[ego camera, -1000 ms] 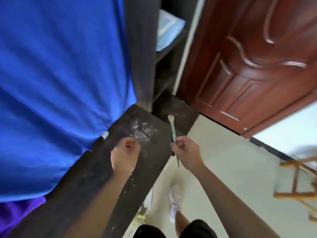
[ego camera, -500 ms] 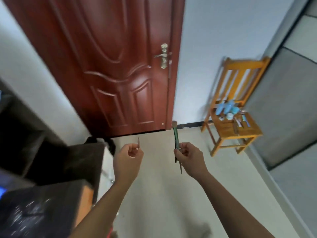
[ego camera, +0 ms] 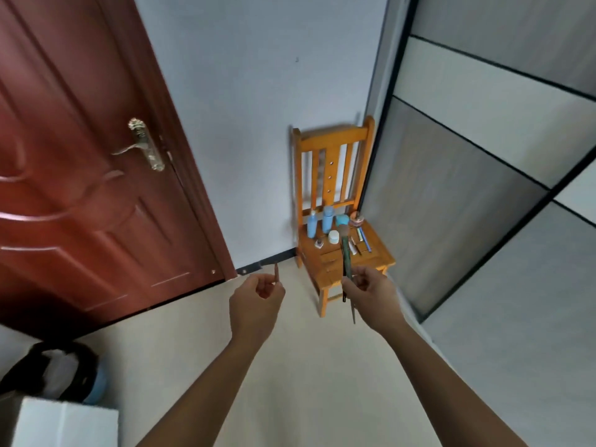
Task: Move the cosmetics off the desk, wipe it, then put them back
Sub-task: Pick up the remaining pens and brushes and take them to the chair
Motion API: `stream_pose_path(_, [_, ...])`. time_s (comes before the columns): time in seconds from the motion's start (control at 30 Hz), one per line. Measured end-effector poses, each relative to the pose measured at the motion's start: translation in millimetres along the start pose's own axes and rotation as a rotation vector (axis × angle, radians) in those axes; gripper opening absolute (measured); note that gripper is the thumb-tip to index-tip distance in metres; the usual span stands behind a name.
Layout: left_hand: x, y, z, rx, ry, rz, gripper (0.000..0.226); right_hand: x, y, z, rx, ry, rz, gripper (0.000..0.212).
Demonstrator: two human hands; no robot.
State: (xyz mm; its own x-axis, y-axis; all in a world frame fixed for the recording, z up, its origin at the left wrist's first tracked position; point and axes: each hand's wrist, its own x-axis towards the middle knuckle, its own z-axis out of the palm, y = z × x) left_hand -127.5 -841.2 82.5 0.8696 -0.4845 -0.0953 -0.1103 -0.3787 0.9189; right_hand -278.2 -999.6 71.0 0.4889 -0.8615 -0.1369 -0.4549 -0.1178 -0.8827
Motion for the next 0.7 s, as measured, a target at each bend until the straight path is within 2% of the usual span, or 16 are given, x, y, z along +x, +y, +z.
stream_pose_path(0.3, [158.4, 10.0, 82.5, 0.026, -0.086, -0.005, 0.004, 153.2, 8.8, 3.6, -0.086, 0.047, 0.04, 0.009])
stream_pose_path(0.47, [248.7, 10.3, 130.6, 0.087, -0.212, -0.034, 0.003, 235.5, 7.6, 7.2, -0.169, 0.072, 0.147, 0.016])
stream_pose_path(0.6, [303.9, 14.1, 161.2, 0.15, -0.262, -0.052, 0.015, 289.6, 9.3, 9.5, -0.204, 0.08, 0.198, 0.014])
stream_pose_path(0.7, [332.6, 3.6, 196.4, 0.189, -0.313, -0.083, 0.007, 325.5, 33.7, 9.6, -0.229, 0.066, 0.278, 0.015])
